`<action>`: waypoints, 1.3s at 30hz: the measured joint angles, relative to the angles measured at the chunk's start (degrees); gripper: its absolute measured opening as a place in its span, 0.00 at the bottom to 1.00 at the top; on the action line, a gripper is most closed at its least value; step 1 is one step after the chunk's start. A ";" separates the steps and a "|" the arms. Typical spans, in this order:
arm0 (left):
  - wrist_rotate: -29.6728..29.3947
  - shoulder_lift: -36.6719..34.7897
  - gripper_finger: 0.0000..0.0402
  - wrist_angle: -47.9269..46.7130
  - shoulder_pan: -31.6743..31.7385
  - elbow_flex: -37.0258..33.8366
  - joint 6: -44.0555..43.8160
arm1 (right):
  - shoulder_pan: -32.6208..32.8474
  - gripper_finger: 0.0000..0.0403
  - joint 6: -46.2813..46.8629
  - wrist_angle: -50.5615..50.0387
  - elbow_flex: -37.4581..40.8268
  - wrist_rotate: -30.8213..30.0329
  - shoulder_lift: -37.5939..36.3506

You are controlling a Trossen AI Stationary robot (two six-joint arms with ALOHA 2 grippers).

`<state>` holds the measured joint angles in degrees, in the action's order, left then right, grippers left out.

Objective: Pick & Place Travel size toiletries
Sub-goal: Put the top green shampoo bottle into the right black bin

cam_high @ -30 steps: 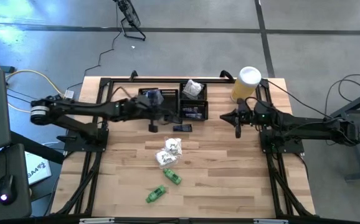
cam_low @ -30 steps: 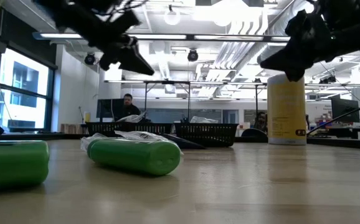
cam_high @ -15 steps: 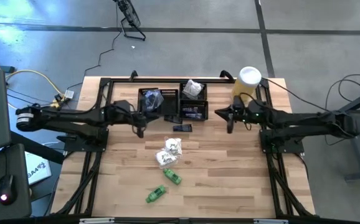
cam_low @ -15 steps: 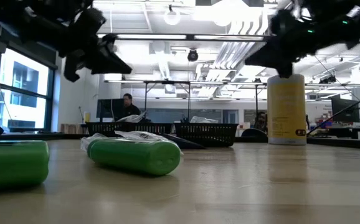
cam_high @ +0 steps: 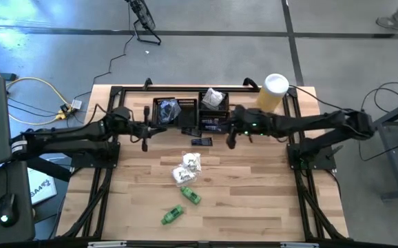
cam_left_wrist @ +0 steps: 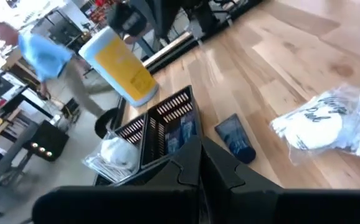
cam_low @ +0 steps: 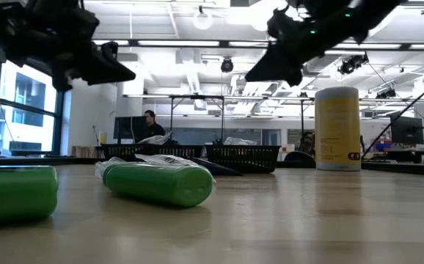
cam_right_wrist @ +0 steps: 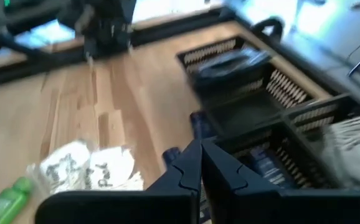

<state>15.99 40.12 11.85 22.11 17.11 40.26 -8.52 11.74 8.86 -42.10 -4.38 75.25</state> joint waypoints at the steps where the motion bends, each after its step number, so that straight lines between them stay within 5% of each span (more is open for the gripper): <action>1: 0.02 -1.14 0.00 -0.70 0.00 -0.01 -0.01 | 0.39 0.01 0.00 -1.23 -1.52 0.11 1.57; 11: -0.04 -8.96 0.00 -9.92 0.00 0.01 -0.36 | 5.01 0.01 0.54 -7.53 -13.08 3.21 13.05; 20: -0.07 -9.24 0.00 -11.00 0.00 0.01 0.51 | 10.57 0.01 2.34 -21.89 -23.32 -1.18 18.60; 30: -0.12 -9.24 0.00 -12.08 0.00 0.01 0.56 | 19.35 0.01 2.71 -22.08 -23.83 -4.04 18.96; 39: -0.20 -9.22 0.00 -12.06 0.00 0.01 0.56 | 22.18 0.01 16.81 -21.38 -23.81 -2.21 18.96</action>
<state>15.79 30.89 -0.21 22.11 17.12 40.82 13.65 28.56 -12.52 -65.91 -6.59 94.21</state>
